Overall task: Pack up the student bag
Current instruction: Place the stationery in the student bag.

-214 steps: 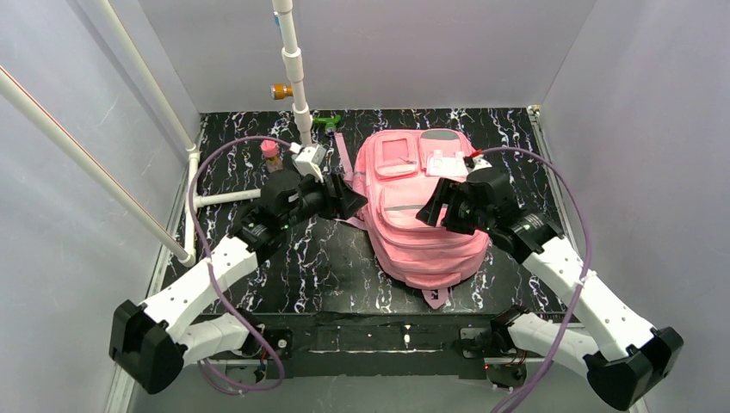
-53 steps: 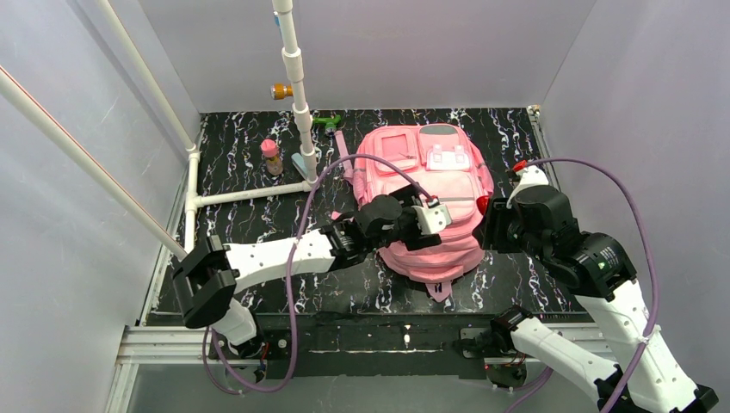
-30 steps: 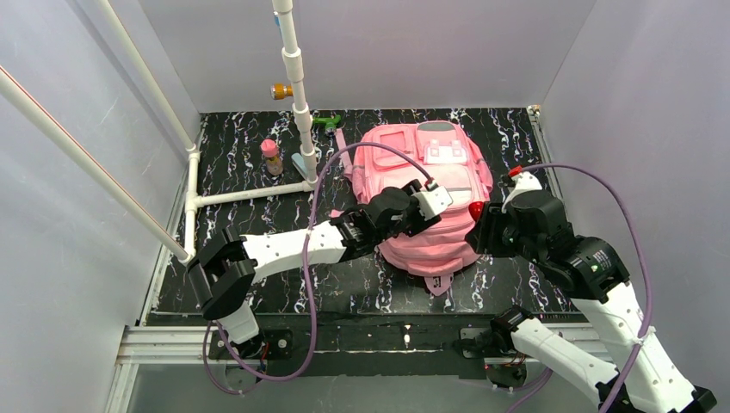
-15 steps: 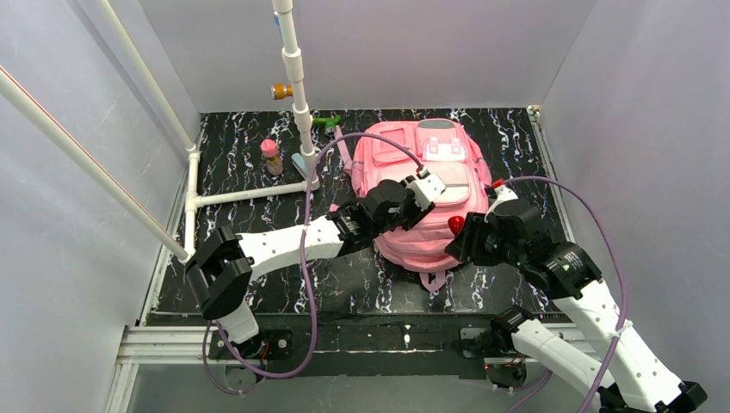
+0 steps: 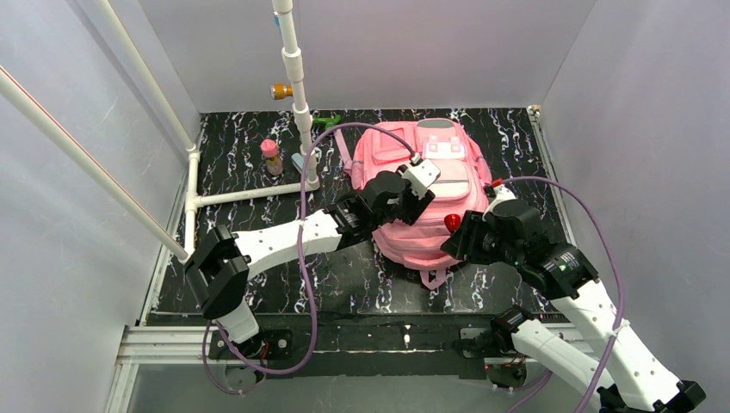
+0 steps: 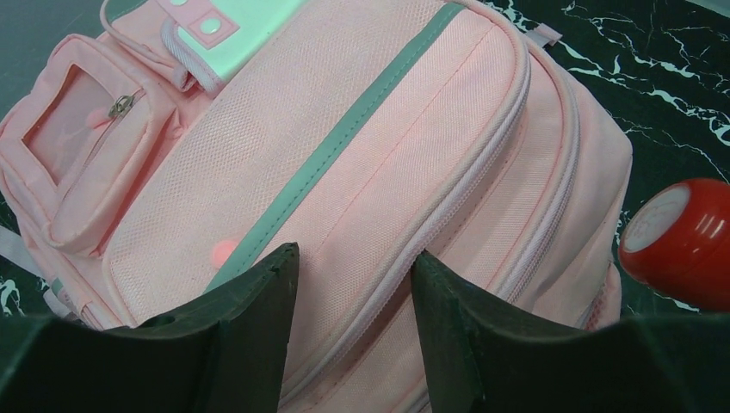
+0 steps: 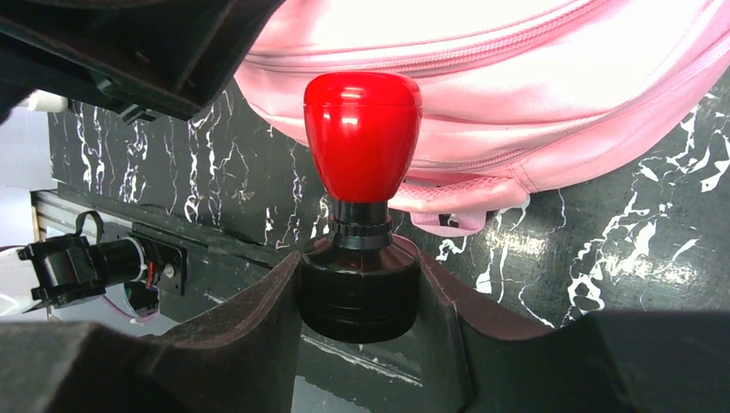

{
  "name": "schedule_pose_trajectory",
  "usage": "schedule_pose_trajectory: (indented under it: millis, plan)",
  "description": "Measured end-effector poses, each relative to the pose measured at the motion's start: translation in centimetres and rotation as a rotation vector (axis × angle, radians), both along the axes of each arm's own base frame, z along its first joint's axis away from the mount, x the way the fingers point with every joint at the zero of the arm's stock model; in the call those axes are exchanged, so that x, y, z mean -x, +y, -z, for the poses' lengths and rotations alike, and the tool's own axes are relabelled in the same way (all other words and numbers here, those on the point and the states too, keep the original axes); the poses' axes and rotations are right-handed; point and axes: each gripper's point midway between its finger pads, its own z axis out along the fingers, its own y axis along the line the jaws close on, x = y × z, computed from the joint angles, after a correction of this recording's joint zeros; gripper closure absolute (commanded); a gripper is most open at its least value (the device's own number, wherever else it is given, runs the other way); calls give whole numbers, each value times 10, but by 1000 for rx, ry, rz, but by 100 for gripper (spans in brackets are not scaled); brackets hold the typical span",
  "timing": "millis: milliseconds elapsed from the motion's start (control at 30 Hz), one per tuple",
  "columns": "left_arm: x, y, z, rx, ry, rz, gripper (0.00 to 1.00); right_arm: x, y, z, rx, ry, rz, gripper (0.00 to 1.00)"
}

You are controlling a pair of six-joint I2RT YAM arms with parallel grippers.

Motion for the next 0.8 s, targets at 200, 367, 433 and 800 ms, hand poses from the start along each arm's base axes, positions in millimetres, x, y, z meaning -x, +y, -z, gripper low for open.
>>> schedule_pose_trajectory:
  millis: [200, 367, 433, 800]
  plan:
    - [-4, 4, 3, 27, 44, -26, 49, -3, 4, 21, -11, 32, 21, 99]
    - [-8, 7, 4, 54, 82, -41, 45, -9, 11, 24, -41, 29, 28, 99]
    - [-9, 8, 4, 59, 91, -44, 44, -11, 15, 21, -60, 23, 21, 99]
    - [-9, 11, 5, 90, 143, -48, 34, -28, 19, 18, -72, -22, 54, 99]
